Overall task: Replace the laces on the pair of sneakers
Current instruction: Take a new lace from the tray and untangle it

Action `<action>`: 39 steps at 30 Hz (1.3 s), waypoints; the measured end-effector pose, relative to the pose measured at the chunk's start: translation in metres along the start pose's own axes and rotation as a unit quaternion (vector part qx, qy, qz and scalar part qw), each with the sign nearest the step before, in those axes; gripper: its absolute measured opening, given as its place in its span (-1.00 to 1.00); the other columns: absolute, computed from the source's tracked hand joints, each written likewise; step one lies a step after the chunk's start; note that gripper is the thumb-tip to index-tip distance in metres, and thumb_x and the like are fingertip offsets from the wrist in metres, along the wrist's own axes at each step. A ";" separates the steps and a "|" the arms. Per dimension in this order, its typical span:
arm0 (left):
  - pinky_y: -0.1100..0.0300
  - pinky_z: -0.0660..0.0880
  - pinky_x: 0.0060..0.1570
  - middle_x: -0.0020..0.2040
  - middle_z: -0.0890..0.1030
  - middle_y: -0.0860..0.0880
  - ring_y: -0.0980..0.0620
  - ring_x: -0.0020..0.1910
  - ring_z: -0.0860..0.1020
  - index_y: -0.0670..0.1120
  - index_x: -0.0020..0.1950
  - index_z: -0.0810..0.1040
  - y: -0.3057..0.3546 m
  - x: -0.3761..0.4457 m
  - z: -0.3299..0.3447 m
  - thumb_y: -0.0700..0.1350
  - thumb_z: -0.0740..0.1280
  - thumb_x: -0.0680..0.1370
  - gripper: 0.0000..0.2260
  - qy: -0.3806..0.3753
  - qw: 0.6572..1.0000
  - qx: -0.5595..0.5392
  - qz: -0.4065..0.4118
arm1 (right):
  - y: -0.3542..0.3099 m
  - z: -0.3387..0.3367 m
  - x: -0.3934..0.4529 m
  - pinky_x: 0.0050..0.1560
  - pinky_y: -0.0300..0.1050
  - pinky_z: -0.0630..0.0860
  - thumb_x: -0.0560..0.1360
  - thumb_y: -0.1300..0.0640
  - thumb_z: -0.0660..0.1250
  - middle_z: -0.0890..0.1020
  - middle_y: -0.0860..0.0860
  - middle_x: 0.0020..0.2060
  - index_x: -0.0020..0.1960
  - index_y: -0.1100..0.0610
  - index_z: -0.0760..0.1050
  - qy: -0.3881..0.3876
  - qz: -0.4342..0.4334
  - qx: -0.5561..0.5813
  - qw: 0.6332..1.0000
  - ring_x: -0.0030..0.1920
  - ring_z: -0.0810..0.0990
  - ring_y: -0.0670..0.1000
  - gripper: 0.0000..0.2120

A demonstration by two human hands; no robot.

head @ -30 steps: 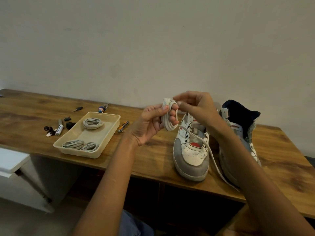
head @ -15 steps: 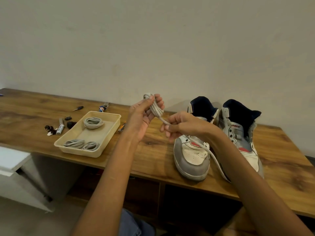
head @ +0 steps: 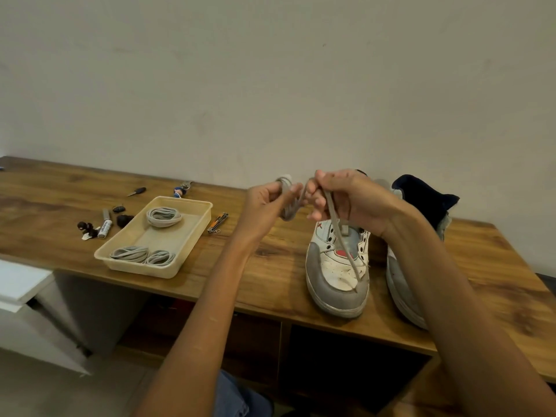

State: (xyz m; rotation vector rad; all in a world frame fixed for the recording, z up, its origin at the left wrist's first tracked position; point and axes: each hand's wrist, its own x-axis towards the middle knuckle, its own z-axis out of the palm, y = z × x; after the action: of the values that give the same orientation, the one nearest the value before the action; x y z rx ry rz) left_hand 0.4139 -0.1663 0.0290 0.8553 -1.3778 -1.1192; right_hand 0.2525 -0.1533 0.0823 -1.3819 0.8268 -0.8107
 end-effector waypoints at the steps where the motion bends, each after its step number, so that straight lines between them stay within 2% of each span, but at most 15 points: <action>1: 0.20 0.58 -0.15 -0.28 0.66 0.06 0.15 -0.25 0.62 -0.14 -0.06 0.60 0.001 -0.002 0.003 -0.18 0.24 0.57 -0.85 -0.043 0.999 0.000 -0.019 | -0.002 -0.001 0.000 -0.22 -0.15 0.59 0.65 0.12 0.04 0.54 -0.01 -0.46 -0.17 0.20 0.48 0.019 -0.011 0.007 1.000 -0.42 0.58 -0.01 -0.67; 4: 0.21 0.60 -0.12 -0.21 0.68 -0.01 0.07 -0.21 0.65 -0.20 0.01 0.58 0.007 -0.008 0.009 -0.19 0.21 0.57 -0.83 -0.151 0.984 -0.035 -0.089 | -0.007 -0.007 -0.002 -0.27 -0.16 0.58 0.65 0.08 0.07 0.53 -0.03 -0.47 -0.17 0.19 0.46 0.072 -0.026 0.031 0.997 -0.46 0.55 -0.04 -0.68; 8: 0.24 0.58 -0.12 -0.19 0.67 -0.03 0.07 -0.20 0.64 -0.20 0.02 0.60 0.012 -0.011 0.008 -0.18 0.28 0.52 -0.83 -0.246 0.961 -0.003 -0.127 | -0.009 -0.014 -0.004 -0.25 -0.17 0.59 0.63 0.07 0.11 0.53 -0.05 -0.45 -0.16 0.19 0.49 0.121 -0.032 0.073 0.990 -0.48 0.52 -0.09 -0.70; 12: 0.27 0.59 -0.12 -0.21 0.67 -0.01 0.11 -0.24 0.63 -0.20 0.01 0.58 0.015 -0.016 0.007 -0.14 0.28 0.47 -0.80 -0.329 0.929 -0.014 -0.167 | -0.012 -0.025 -0.008 -0.16 -0.19 0.61 0.62 0.08 0.15 0.58 -0.07 -0.38 -0.02 0.19 0.52 0.172 -0.079 0.134 0.973 -0.39 0.57 -0.10 -0.76; 14: 0.26 0.59 -0.12 -0.22 0.66 -0.01 0.11 -0.25 0.62 -0.19 0.01 0.59 0.014 -0.016 0.007 -0.11 0.29 0.46 -0.79 -0.341 0.924 -0.033 -0.168 | -0.010 -0.032 -0.010 -0.07 -0.15 0.61 0.62 0.04 0.17 0.66 -0.05 -0.26 0.06 0.21 0.53 0.233 -0.077 0.047 0.968 -0.26 0.64 -0.06 -0.73; 16: 0.25 0.58 -0.12 -0.23 0.65 -0.01 0.11 -0.26 0.62 -0.16 -0.03 0.64 0.012 -0.013 0.005 -0.05 0.34 0.42 -0.77 -0.328 0.928 -0.069 -0.162 | -0.002 -0.034 -0.008 0.01 -0.11 0.59 0.61 -0.03 0.18 0.68 0.02 -0.13 0.04 0.17 0.55 0.294 -0.042 -0.138 0.945 -0.13 0.65 -0.02 -0.70; 18: 0.23 0.59 -0.11 -0.24 0.64 -0.02 0.10 -0.28 0.61 -0.13 -0.06 0.67 0.011 -0.011 0.003 -0.01 0.38 0.39 -0.76 -0.307 0.932 -0.119 -0.153 | 0.004 -0.031 -0.005 0.11 -0.02 0.55 0.59 -0.08 0.17 0.66 0.07 -0.01 0.05 0.16 0.56 0.289 -0.010 -0.273 0.917 0.01 0.62 0.01 -0.66; 20: 0.23 0.59 -0.13 -0.25 0.64 -0.03 0.12 -0.31 0.61 -0.13 -0.08 0.68 0.011 -0.009 0.001 -0.02 0.38 0.38 -0.77 -0.276 0.936 -0.162 -0.143 | 0.005 -0.027 -0.003 0.14 -0.01 0.54 0.59 -0.06 0.19 0.59 0.09 0.15 0.26 0.21 0.48 0.222 0.013 -0.313 0.923 0.15 0.56 0.03 -0.60; 23: 0.25 0.60 -0.16 -0.29 0.64 -0.03 0.12 -0.34 0.61 -0.14 -0.12 0.69 0.011 -0.006 -0.001 -0.05 0.32 0.41 -0.78 -0.216 0.947 -0.197 -0.131 | 0.002 -0.020 -0.005 0.05 -0.30 0.53 0.56 0.21 0.28 0.51 0.03 0.27 0.40 0.18 0.36 0.117 -0.030 -0.293 0.948 0.17 0.52 -0.14 -0.59; 27: 0.24 0.61 -0.17 -0.32 0.63 -0.05 0.12 -0.35 0.61 -0.17 -0.15 0.68 0.012 -0.006 -0.002 -0.10 0.24 0.46 -0.76 -0.174 0.947 -0.235 -0.134 | 0.006 -0.003 0.003 -0.04 -0.37 0.53 0.51 0.46 0.23 0.62 -0.02 -0.02 0.24 0.23 0.49 0.049 -0.104 -0.277 0.954 -0.07 0.61 -0.25 -0.66; 29: 0.24 0.61 -0.18 -0.33 0.63 -0.04 0.13 -0.36 0.61 -0.17 -0.16 0.69 0.014 -0.007 -0.003 -0.09 0.24 0.45 -0.75 -0.174 0.945 -0.242 -0.134 | 0.013 0.003 0.009 -0.15 -0.38 0.52 0.49 0.52 0.20 0.62 -0.13 -0.25 -0.03 0.19 0.55 0.036 -0.105 -0.282 0.953 -0.24 0.60 -0.26 -0.71; 31: 0.25 0.61 -0.20 -0.32 0.63 -0.04 0.13 -0.36 0.61 -0.17 -0.16 0.69 0.016 -0.008 -0.003 -0.08 0.26 0.44 -0.75 -0.168 0.942 -0.258 -0.133 | 0.020 0.008 0.013 -0.28 -0.39 0.47 0.48 0.54 0.19 0.55 -0.15 -0.40 -0.22 0.13 0.48 0.037 -0.086 -0.270 0.958 -0.36 0.54 -0.25 -0.66; 35: 0.24 0.61 -0.14 -0.28 0.65 -0.03 0.13 -0.31 0.63 -0.21 -0.09 0.65 0.015 -0.004 -0.004 -0.08 0.26 0.44 -0.75 -0.091 0.944 -0.297 -0.110 | 0.027 0.013 0.018 -0.29 -0.33 0.49 0.56 0.41 0.15 0.53 0.03 -0.38 -0.18 0.20 0.48 0.031 -0.036 -0.324 0.945 -0.39 0.53 -0.10 -0.76; 37: 0.25 0.61 -0.12 -0.24 0.67 -0.05 0.11 -0.25 0.65 -0.24 0.01 0.57 0.011 0.000 -0.006 -0.10 0.25 0.51 -0.76 -0.033 0.949 -0.298 -0.095 | 0.027 0.014 0.019 -0.33 -0.32 0.47 0.61 0.32 0.12 0.52 0.02 -0.43 -0.07 0.30 0.53 0.020 -0.005 -0.374 0.927 -0.43 0.52 -0.06 -0.79; 39: 0.25 0.60 -0.13 -0.20 0.68 -0.09 0.08 -0.19 0.66 -0.27 0.05 0.54 0.008 0.003 -0.009 -0.13 0.18 0.59 -0.76 0.010 0.950 -0.301 -0.087 | 0.025 0.014 0.018 -0.27 -0.20 0.51 0.61 0.24 0.16 0.51 0.00 -0.45 -0.01 0.34 0.55 0.022 0.012 -0.412 0.911 -0.40 0.52 -0.01 -0.76</action>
State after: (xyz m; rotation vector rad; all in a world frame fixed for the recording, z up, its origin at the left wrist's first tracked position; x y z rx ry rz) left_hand 0.4230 -0.1680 0.0367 0.5393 -0.8682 -1.5520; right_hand 0.2738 -0.1617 0.0571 -2.0865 1.3019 -0.4713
